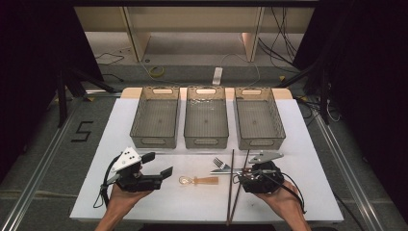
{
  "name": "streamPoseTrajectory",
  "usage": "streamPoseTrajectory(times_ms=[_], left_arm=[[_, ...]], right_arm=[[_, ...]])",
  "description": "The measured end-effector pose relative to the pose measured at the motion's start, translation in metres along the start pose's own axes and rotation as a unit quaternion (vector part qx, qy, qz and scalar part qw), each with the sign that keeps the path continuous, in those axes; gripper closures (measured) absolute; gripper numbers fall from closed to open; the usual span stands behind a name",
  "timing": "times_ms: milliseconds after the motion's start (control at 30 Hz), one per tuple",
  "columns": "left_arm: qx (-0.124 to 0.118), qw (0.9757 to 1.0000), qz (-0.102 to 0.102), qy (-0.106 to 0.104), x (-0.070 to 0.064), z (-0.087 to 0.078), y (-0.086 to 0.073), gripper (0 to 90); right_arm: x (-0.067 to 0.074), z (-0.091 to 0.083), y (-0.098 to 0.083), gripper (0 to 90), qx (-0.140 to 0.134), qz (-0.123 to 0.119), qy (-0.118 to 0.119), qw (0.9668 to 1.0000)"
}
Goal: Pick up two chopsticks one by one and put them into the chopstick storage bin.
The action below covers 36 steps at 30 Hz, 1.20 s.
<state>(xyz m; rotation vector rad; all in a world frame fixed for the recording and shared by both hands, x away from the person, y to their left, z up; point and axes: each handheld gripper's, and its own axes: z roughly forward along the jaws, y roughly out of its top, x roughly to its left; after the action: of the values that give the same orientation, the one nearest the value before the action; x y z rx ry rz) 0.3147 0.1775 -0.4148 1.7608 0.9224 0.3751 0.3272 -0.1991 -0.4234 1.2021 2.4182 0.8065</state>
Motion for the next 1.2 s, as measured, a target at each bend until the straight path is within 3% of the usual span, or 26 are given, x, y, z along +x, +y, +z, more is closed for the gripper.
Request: streamPoseTrajectory(times_ms=[267,600,833,1200], left_arm=[[0.003,1.0000,0.006,-0.001,-0.001,0.001,0.000,15.2],[0.004,1.0000,0.008,-0.002,-0.001,0.001,0.000,15.2],[0.004,1.0000,0.006,-0.004,-0.001,0.001,0.000,15.2],[0.007,0.9999,0.008,-0.004,-0.002,0.002,0.000,15.2]], right_arm=[[0.001,0.013,0.004,41.2,0.051,-0.003,0.012,0.9986],[0.004,0.032,0.005,45.4,0.087,0.012,0.034,0.9955],[0.008,0.043,0.005,46.6,0.115,0.004,0.028,0.9929],[0.008,0.048,0.003,48.8,0.128,0.007,0.029,0.9913]])
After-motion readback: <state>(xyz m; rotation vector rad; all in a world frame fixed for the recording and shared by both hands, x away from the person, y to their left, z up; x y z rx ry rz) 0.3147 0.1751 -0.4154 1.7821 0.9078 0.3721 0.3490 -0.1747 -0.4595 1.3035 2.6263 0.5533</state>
